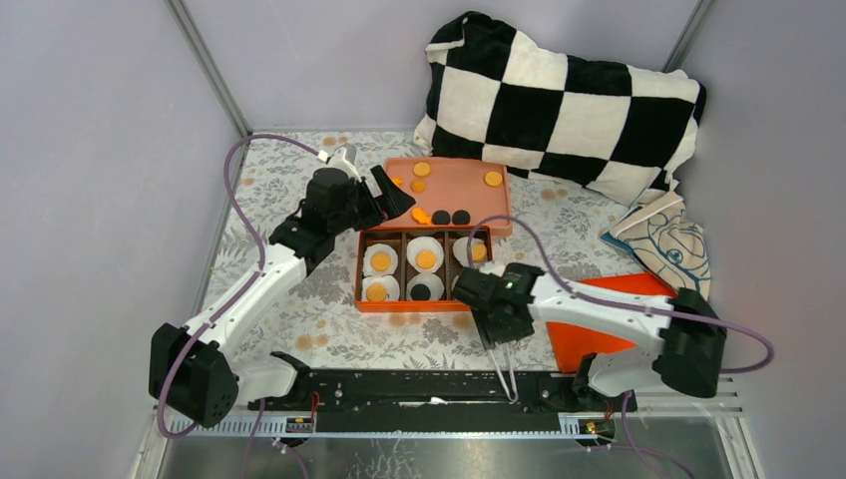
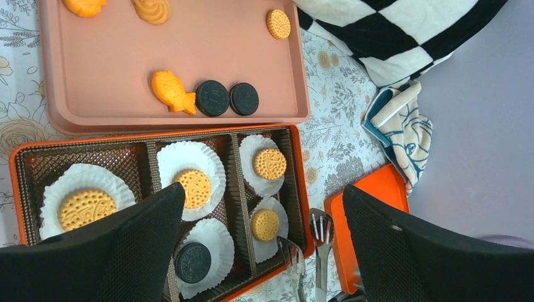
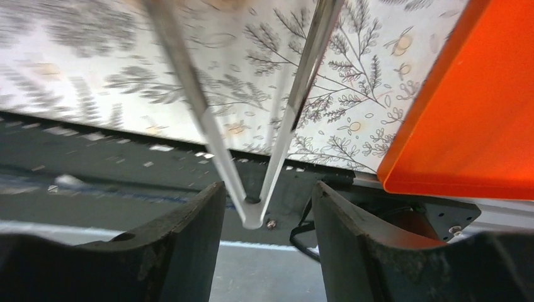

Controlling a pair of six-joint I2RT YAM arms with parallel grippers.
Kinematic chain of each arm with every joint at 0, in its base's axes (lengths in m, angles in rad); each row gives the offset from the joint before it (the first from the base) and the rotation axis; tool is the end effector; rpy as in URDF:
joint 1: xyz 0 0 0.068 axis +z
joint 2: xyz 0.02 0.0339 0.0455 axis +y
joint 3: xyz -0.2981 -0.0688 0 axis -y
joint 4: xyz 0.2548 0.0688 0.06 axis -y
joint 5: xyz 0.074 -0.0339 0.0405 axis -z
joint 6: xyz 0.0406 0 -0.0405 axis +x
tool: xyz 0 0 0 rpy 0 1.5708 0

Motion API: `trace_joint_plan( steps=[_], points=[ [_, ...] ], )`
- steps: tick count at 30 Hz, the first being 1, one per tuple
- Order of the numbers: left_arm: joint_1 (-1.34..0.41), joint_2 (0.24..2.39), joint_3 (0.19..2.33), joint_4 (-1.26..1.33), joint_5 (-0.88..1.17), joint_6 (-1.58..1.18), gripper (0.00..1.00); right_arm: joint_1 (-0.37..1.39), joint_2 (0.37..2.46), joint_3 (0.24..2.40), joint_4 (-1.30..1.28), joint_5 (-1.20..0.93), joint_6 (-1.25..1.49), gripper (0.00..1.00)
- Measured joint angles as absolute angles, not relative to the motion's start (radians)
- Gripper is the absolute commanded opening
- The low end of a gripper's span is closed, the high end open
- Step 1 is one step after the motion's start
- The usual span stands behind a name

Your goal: Pack the cookies

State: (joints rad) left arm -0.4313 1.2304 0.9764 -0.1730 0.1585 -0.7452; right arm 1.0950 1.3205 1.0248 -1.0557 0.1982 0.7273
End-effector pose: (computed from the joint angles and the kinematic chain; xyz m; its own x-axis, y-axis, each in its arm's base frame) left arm 0.2572 -0.1254 0.3413 -0.6449 -0.4403 -0.6246 0.1442 0.7325 -0.6653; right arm 0.1134 0.2027 0.2744 -0.9003 -0.3242 -0.2903 -0.3391 0.9407 0.0011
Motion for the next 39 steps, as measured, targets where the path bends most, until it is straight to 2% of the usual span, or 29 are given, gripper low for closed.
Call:
trace_joint_plan(
  steps=[4, 6, 9, 10, 11, 18, 26, 29, 36, 39],
  points=[
    [-0.432, 1.229, 0.964, -0.173, 0.159, -0.745, 0.99, 1.096, 1.433, 0.855, -0.938, 0.162, 0.744, 0.53],
    [-0.431, 1.227, 0.960, -0.173, 0.159, -0.745, 0.99, 1.096, 1.465, 0.818, -0.905, 0.164, 0.749, 0.32],
    [-0.431, 1.227, 0.958, -0.173, 0.159, -0.745, 0.99, 1.097, 1.491, 0.808, -0.868, 0.170, 0.756, 0.08],
    [-0.431, 1.227, 0.958, -0.173, 0.159, -0.745, 0.99, 1.097, 1.496, 0.811, -0.863, 0.173, 0.762, 0.02],
    [-0.432, 1.227, 0.958, -0.173, 0.159, -0.745, 0.99, 1.097, 1.496, 0.817, -0.870, 0.177, 0.776, 0.00],
    [-0.432, 1.224, 0.958, -0.173, 0.159, -0.745, 0.99, 1.100, 1.449, 0.931, -0.959, 0.212, 0.778, 0.00],
    [-0.437, 1.221, 0.958, -0.173, 0.158, -0.745, 0.99, 1.070, 1.359, 1.266, -1.152, 0.405, 0.804, 0.00],
    [-0.446, 1.222, 0.959, -0.173, 0.157, -0.742, 0.99, 0.958, 1.426, 1.285, -1.137, 0.448, 0.760, 0.00],
    [-0.452, 1.224, 0.974, -0.187, 0.133, -0.715, 0.99, 0.549, 1.684, 1.304, -0.956, 0.439, 0.545, 0.00],
    [-0.454, 1.224, 0.974, -0.189, 0.120, -0.708, 0.99, 0.454, 1.771, 1.375, -0.921, 0.406, 0.475, 0.00]
  ],
)
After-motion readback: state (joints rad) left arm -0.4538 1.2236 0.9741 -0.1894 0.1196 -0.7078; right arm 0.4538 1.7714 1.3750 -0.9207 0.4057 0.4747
